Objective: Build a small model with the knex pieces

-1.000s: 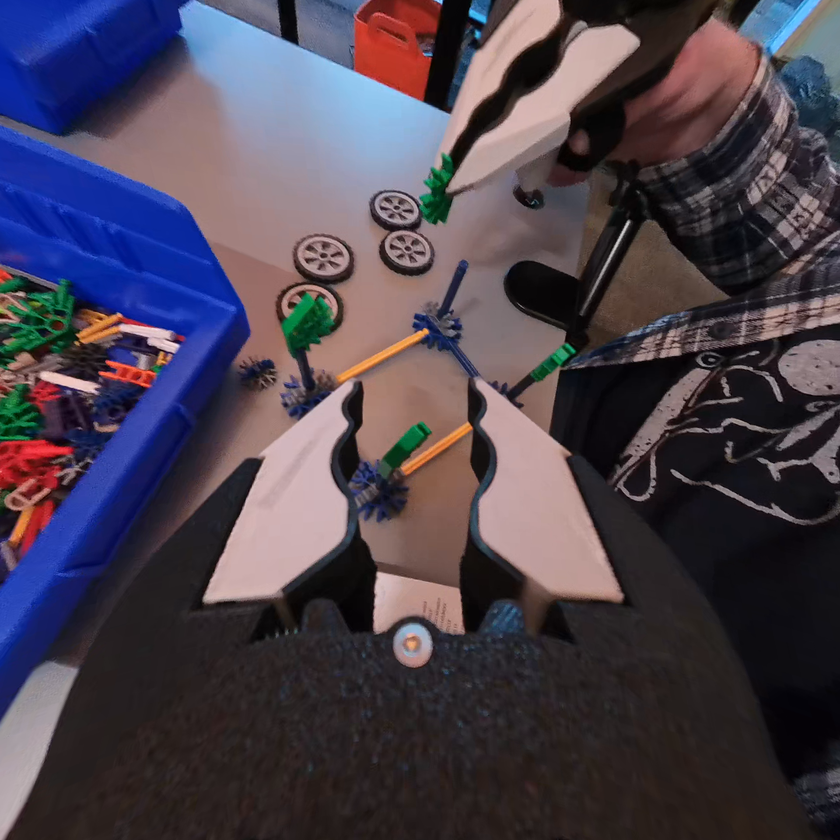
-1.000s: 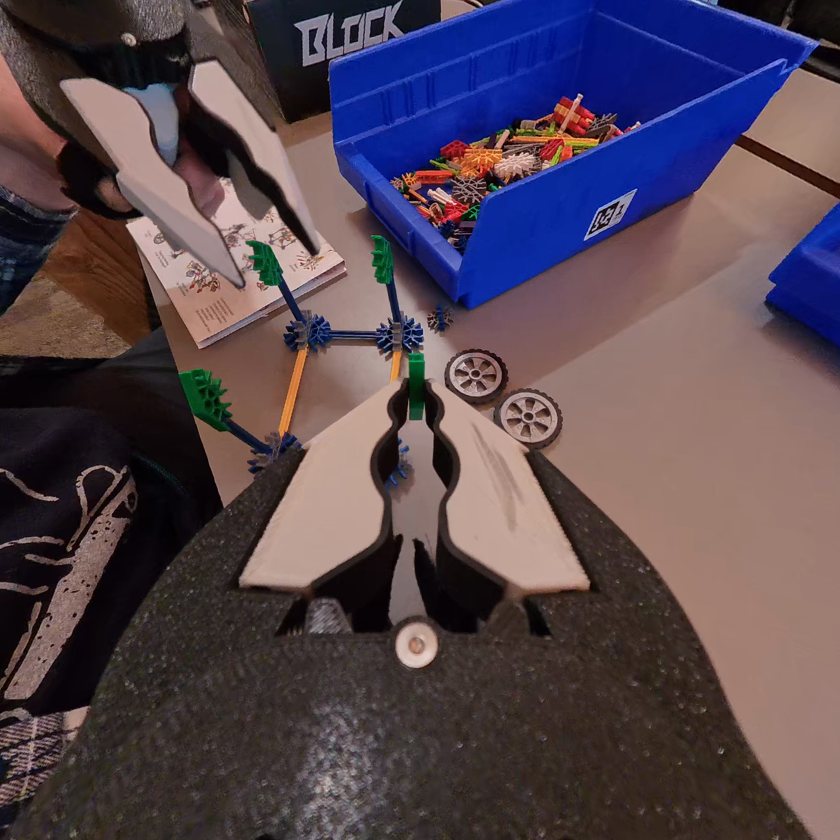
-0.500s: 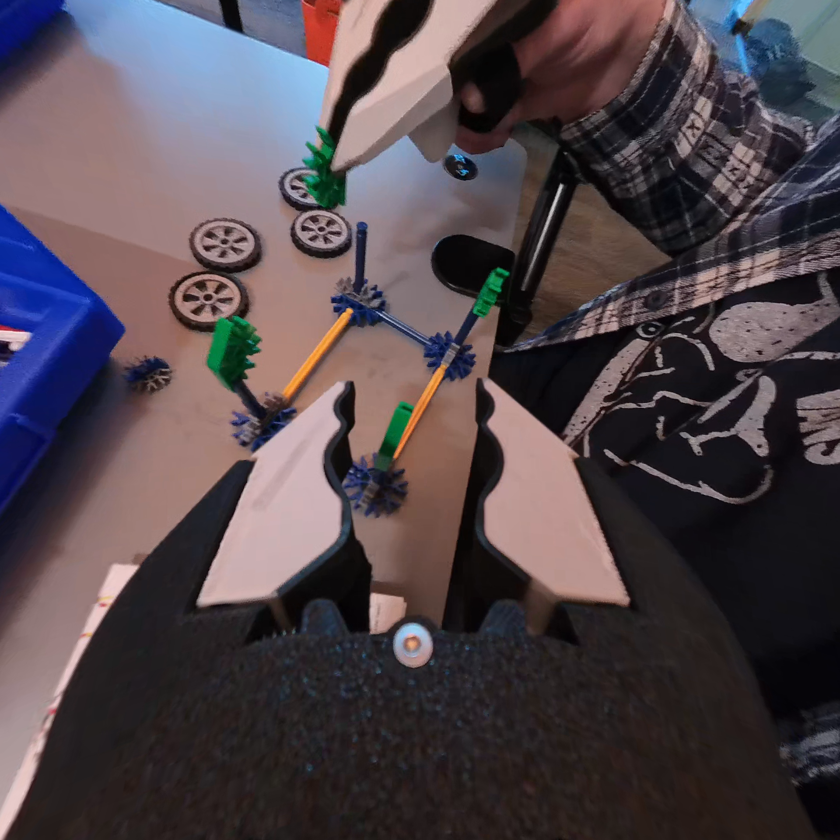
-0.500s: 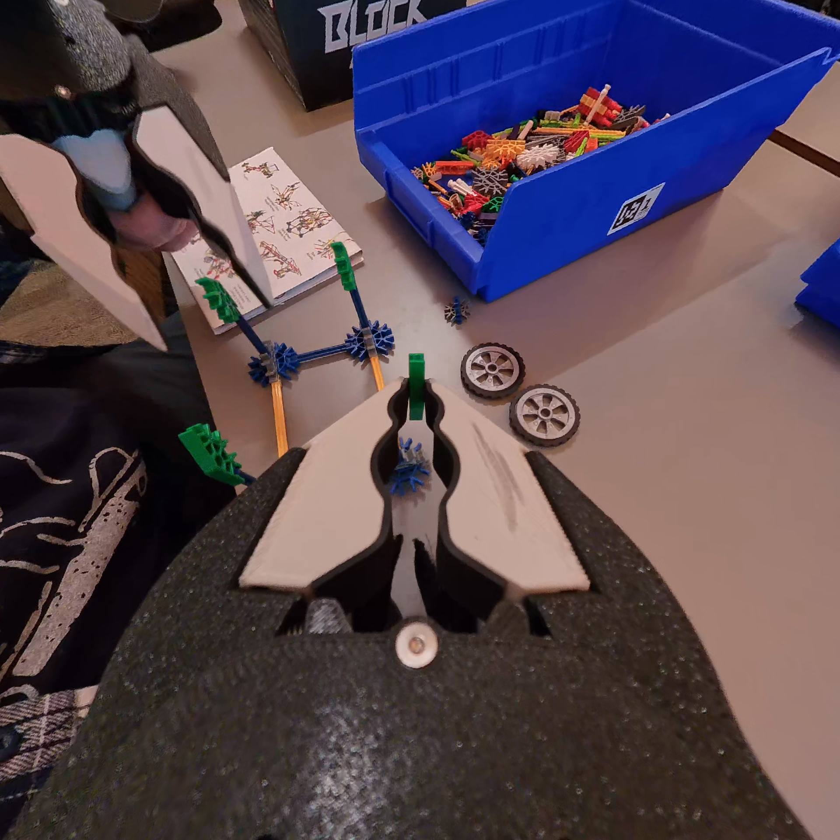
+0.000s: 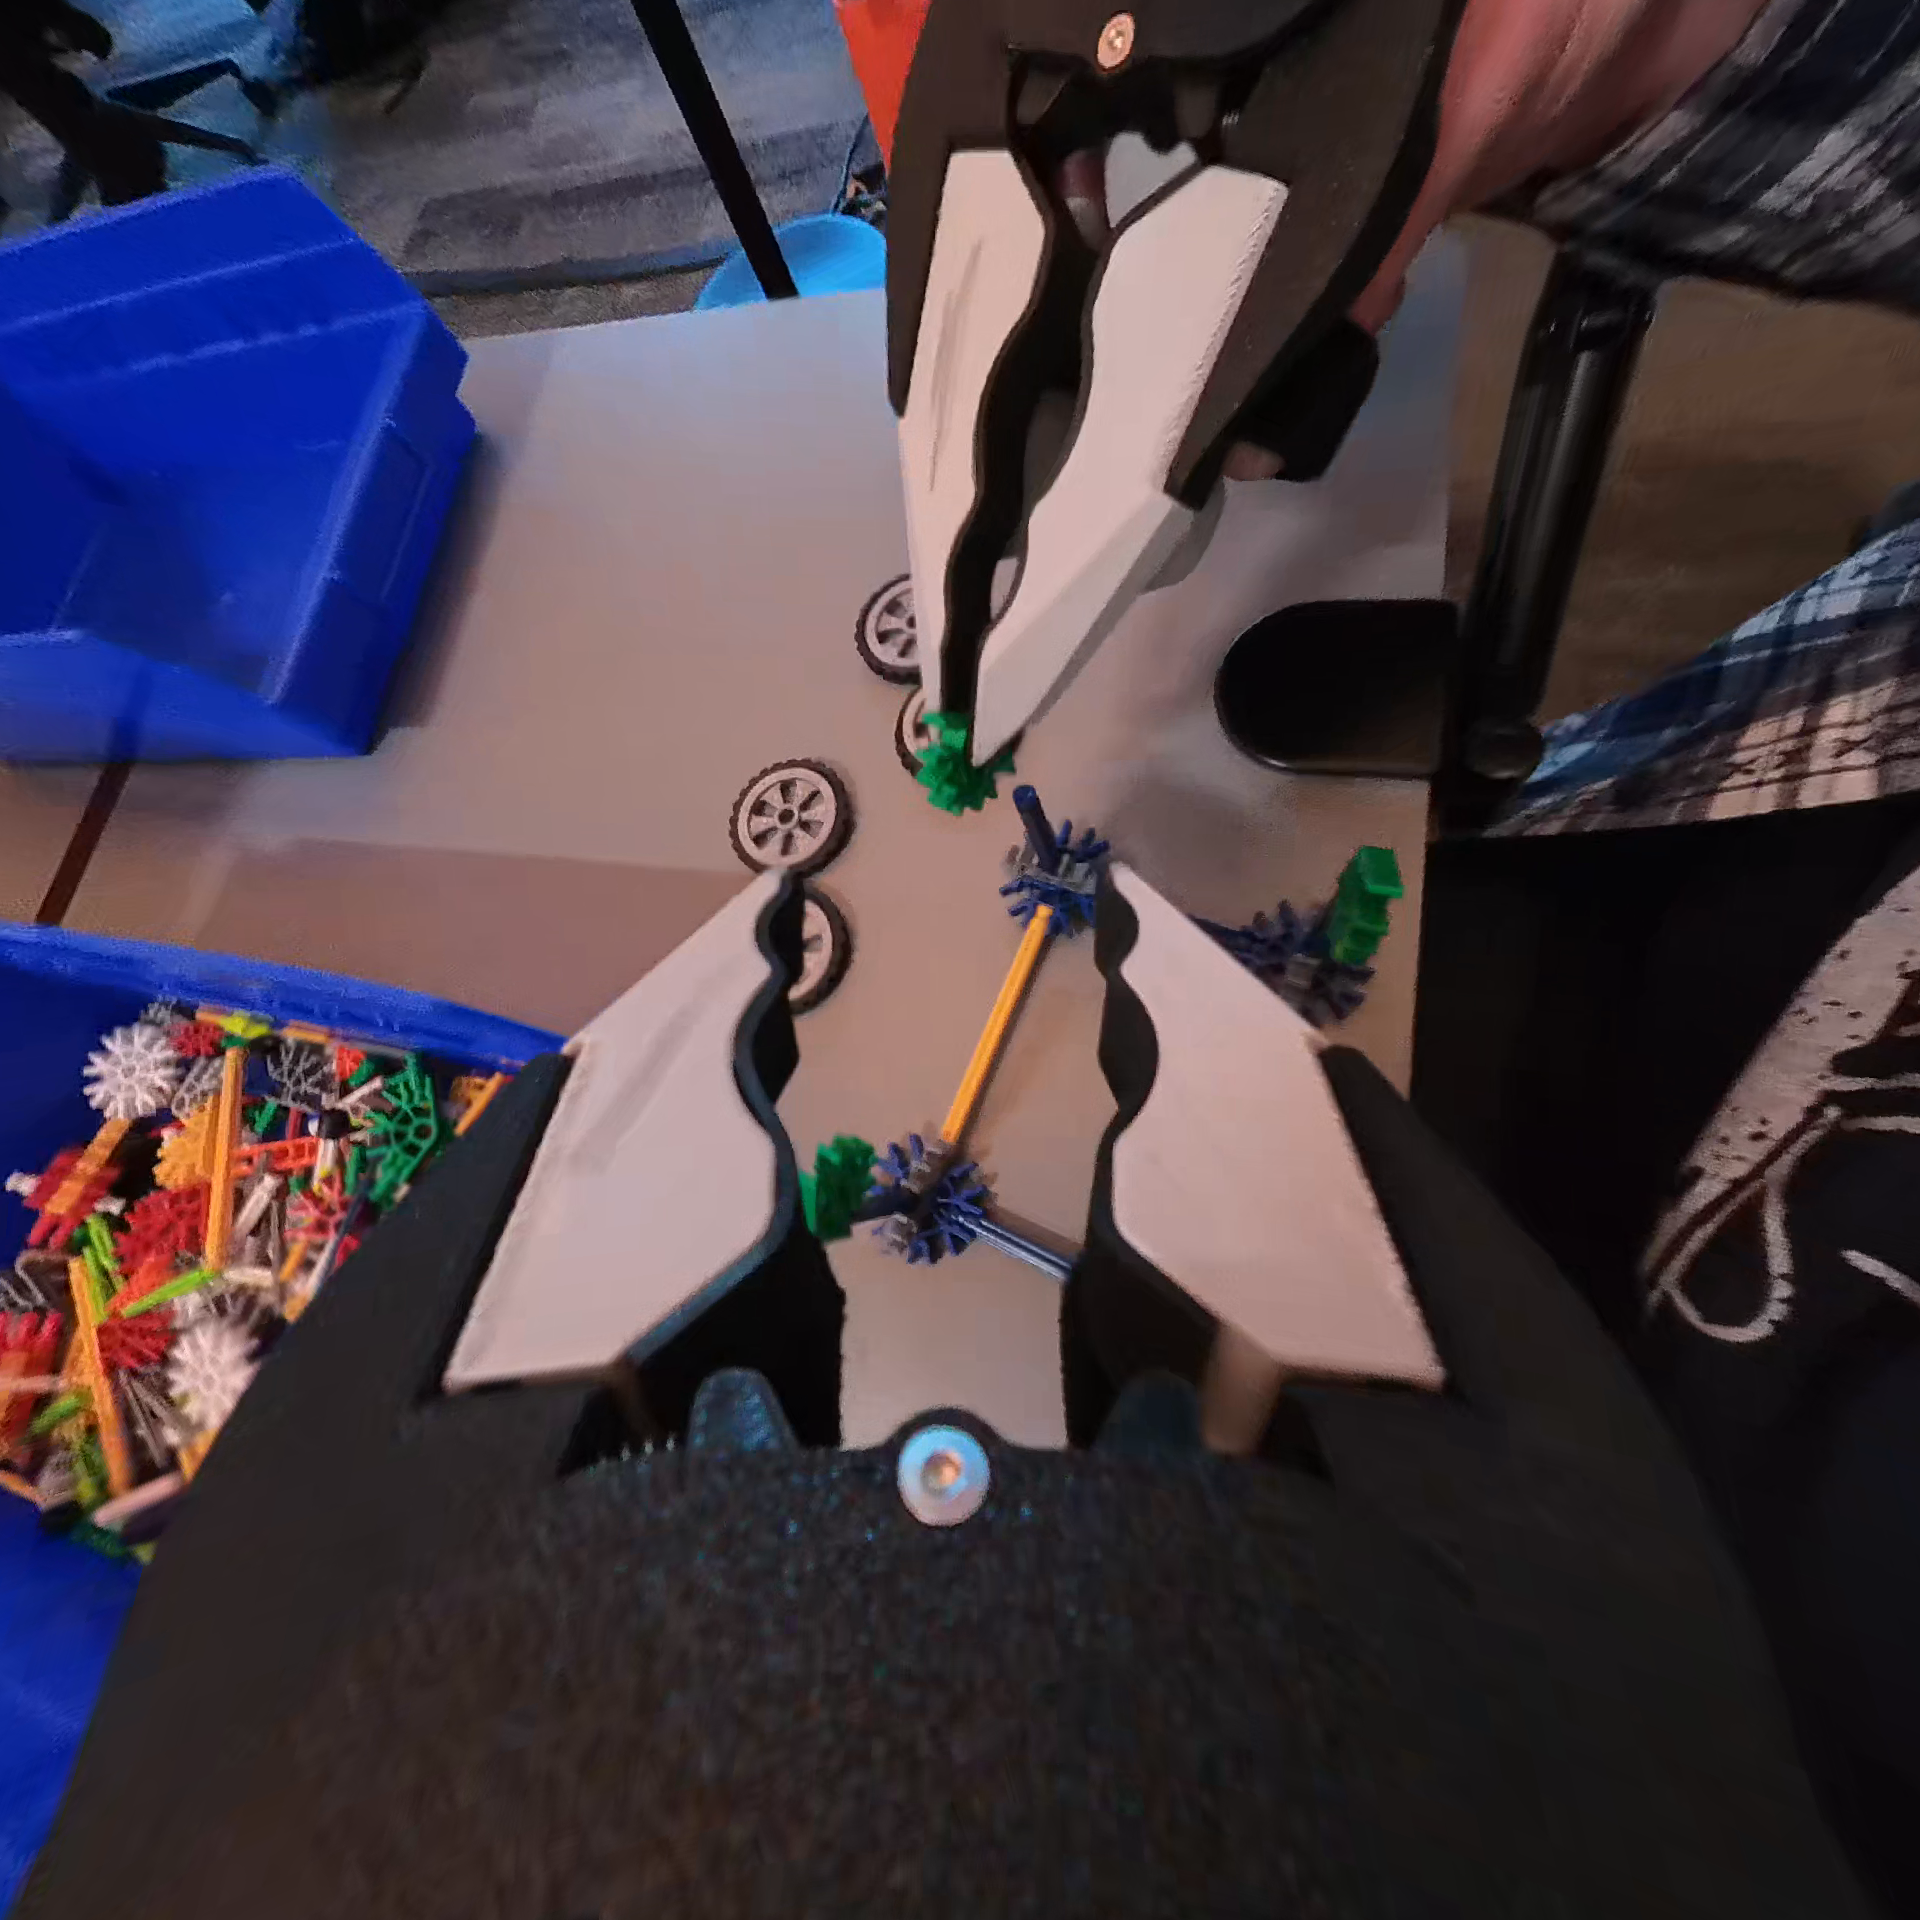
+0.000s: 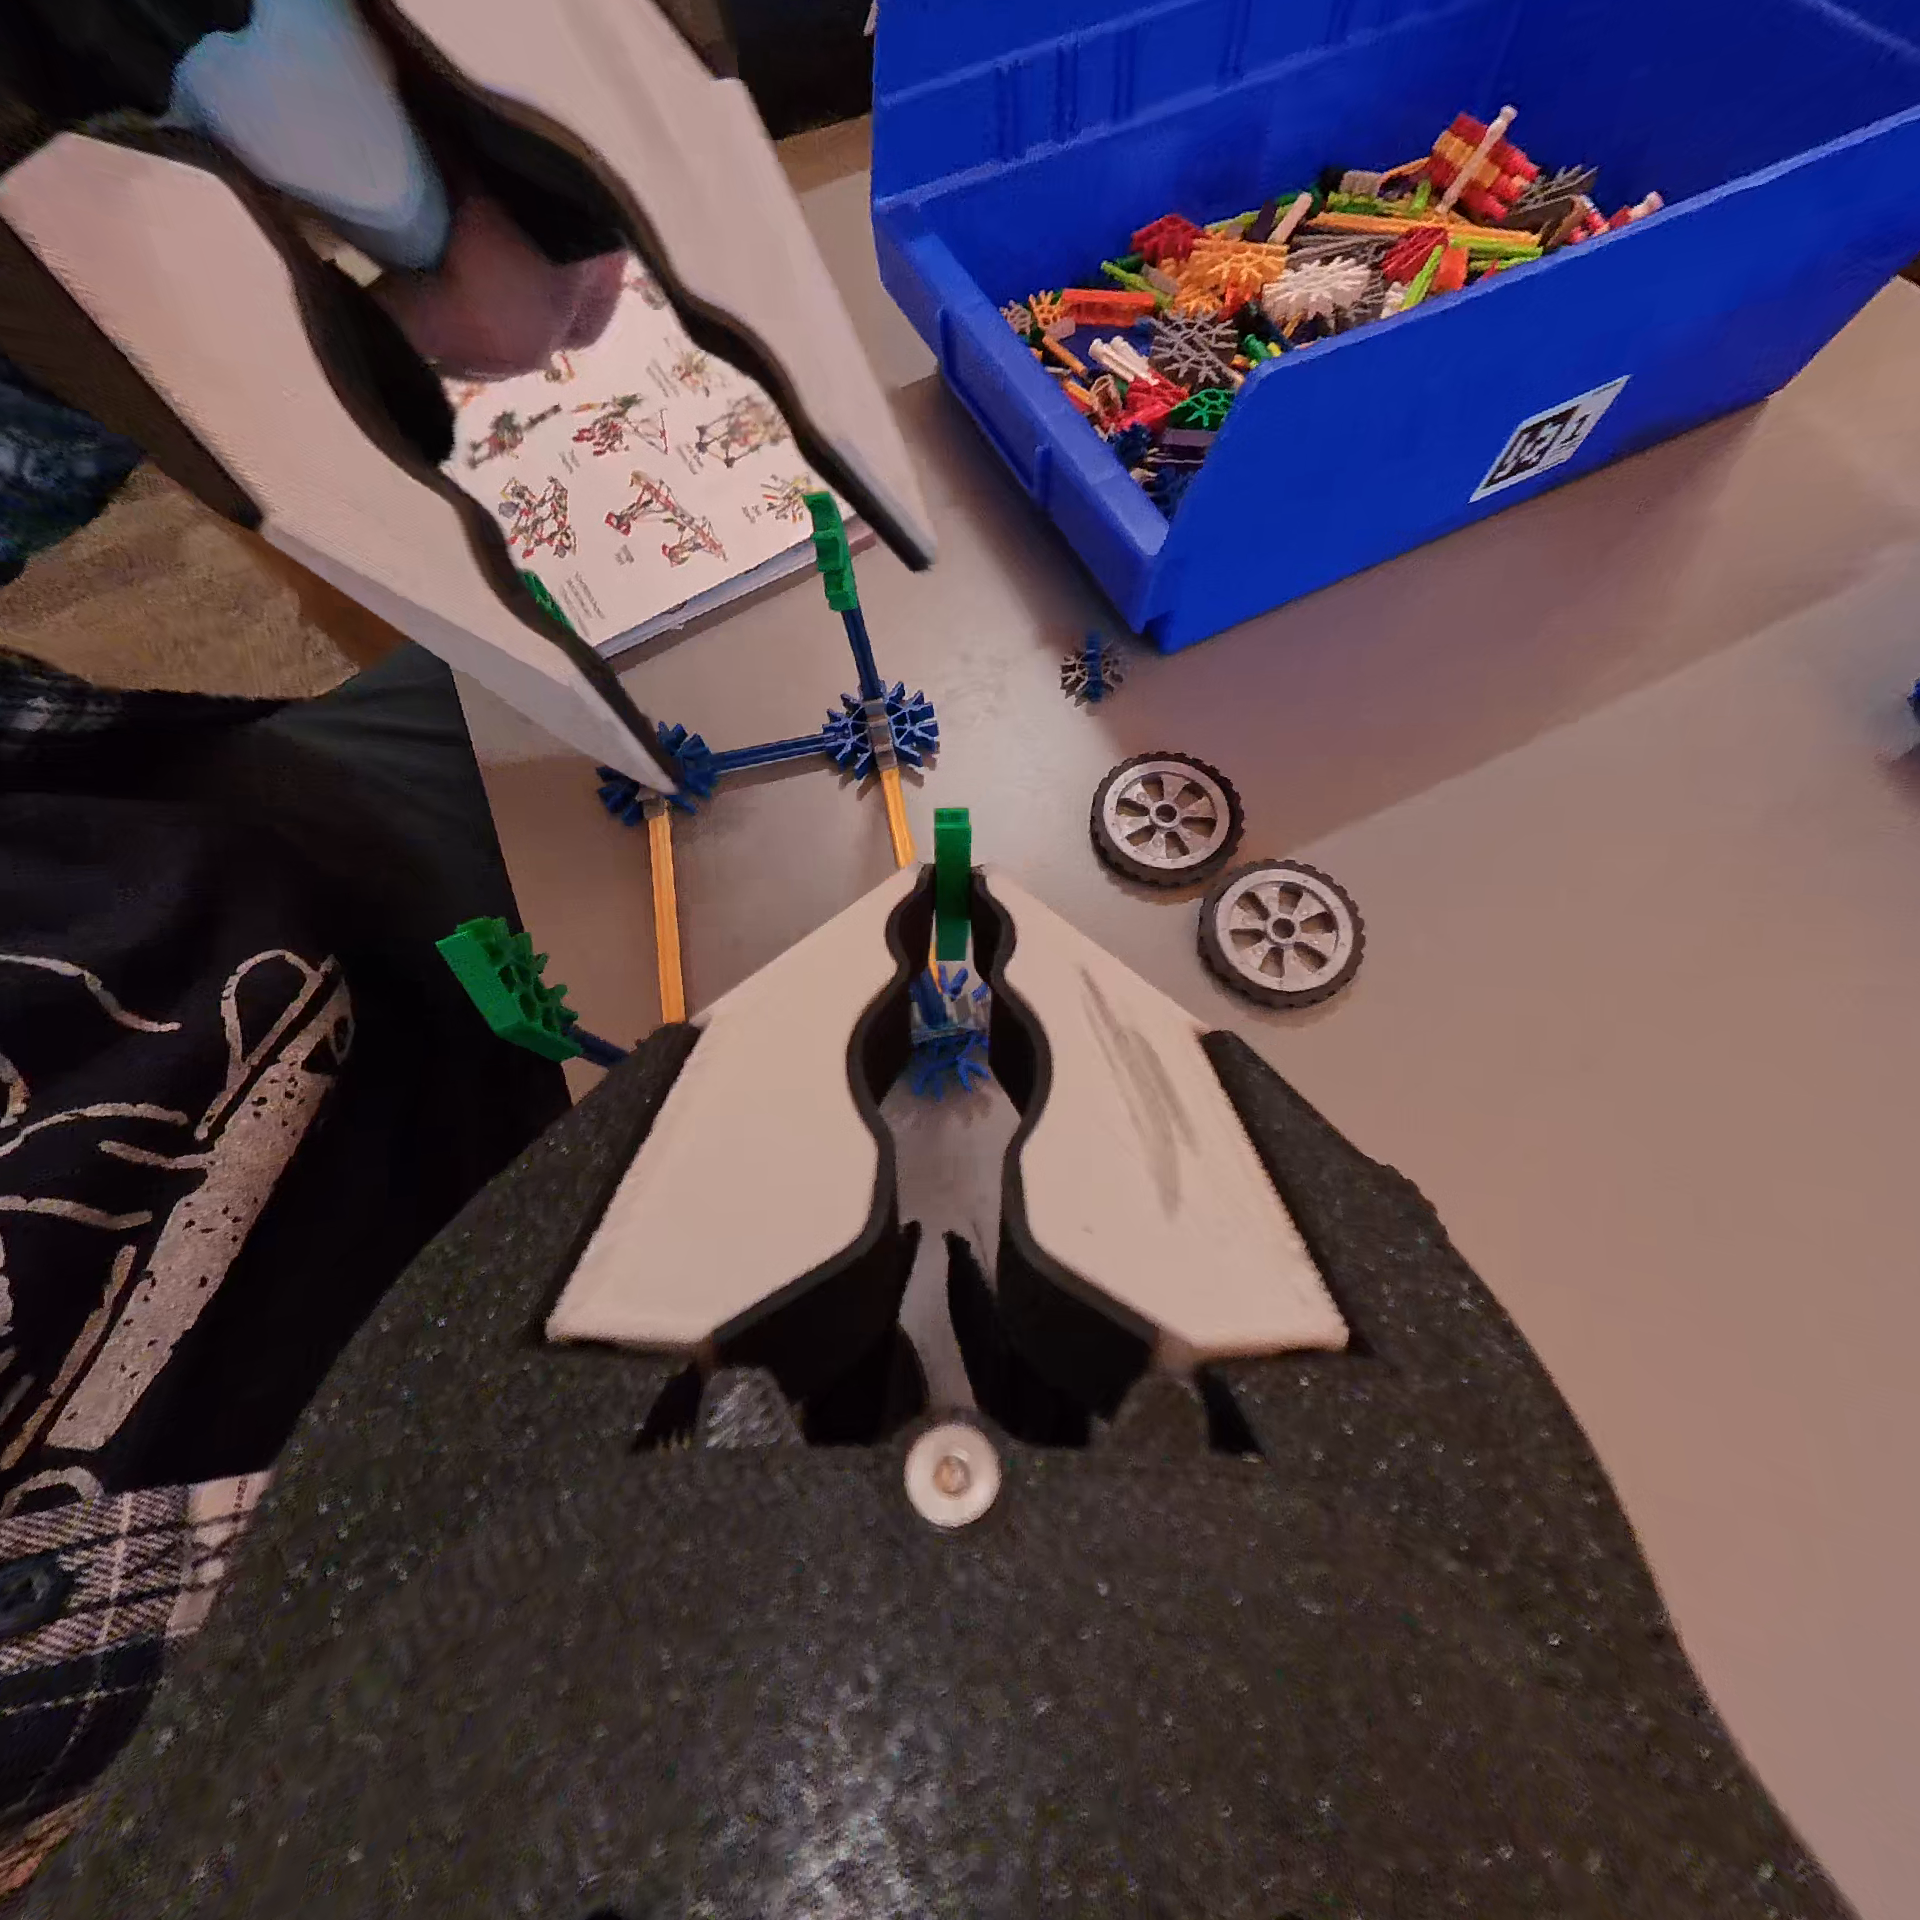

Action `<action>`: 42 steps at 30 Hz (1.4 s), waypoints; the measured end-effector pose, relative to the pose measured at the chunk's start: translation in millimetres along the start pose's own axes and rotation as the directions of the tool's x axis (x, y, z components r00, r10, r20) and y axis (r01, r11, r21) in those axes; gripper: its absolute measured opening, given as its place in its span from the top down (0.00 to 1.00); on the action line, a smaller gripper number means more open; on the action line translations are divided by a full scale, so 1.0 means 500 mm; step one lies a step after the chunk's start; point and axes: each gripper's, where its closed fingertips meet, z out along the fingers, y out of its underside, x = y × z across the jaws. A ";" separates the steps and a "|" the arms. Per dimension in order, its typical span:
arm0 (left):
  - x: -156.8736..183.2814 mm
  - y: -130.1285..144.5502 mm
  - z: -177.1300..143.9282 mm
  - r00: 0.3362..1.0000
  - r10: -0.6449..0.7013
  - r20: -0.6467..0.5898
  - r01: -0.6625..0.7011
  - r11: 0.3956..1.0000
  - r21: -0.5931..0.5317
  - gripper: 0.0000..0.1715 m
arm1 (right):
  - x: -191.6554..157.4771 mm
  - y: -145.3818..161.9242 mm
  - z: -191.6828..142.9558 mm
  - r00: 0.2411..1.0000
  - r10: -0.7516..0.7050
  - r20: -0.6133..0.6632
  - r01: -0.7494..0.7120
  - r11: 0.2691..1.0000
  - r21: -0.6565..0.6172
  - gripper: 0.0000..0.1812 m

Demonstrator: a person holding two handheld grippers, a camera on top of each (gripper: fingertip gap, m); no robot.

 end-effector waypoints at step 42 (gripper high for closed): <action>0.017 -0.035 0.061 0.940 0.086 -0.329 -0.080 0.996 0.031 0.92 | -0.021 -0.023 -0.014 0.992 0.001 0.124 -0.015 0.994 0.110 0.97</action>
